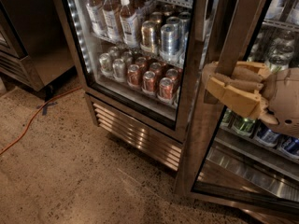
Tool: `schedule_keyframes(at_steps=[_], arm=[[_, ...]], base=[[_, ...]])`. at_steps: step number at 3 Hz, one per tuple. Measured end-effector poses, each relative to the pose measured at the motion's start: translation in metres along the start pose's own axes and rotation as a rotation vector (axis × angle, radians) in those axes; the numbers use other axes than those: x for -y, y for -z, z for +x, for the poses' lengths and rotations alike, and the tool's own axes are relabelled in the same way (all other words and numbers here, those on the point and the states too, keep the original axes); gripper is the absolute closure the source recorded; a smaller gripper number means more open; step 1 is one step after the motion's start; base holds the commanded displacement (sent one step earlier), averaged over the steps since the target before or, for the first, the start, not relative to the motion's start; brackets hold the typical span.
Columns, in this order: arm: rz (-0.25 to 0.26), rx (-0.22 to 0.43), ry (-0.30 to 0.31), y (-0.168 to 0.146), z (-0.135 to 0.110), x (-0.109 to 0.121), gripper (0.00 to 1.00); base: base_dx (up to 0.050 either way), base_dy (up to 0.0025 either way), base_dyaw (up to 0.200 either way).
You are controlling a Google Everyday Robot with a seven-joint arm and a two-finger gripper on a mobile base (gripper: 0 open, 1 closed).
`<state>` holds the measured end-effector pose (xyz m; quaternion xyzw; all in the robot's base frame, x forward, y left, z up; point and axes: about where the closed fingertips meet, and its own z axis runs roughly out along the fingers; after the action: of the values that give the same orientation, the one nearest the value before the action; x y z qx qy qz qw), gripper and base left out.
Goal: Open right fridge door
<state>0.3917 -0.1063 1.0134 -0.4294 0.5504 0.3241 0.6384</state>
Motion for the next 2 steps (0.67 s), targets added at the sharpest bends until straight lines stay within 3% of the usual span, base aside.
schedule_keyframes(at_steps=[1, 2], arm=[[0.0, 0.0, 0.0, 0.0, 0.0, 0.0, 1.0], [0.0, 0.0, 0.0, 0.0, 0.0, 0.0, 0.81]], base=[[0.0, 0.0, 0.0], [0.0, 0.0, 0.0]])
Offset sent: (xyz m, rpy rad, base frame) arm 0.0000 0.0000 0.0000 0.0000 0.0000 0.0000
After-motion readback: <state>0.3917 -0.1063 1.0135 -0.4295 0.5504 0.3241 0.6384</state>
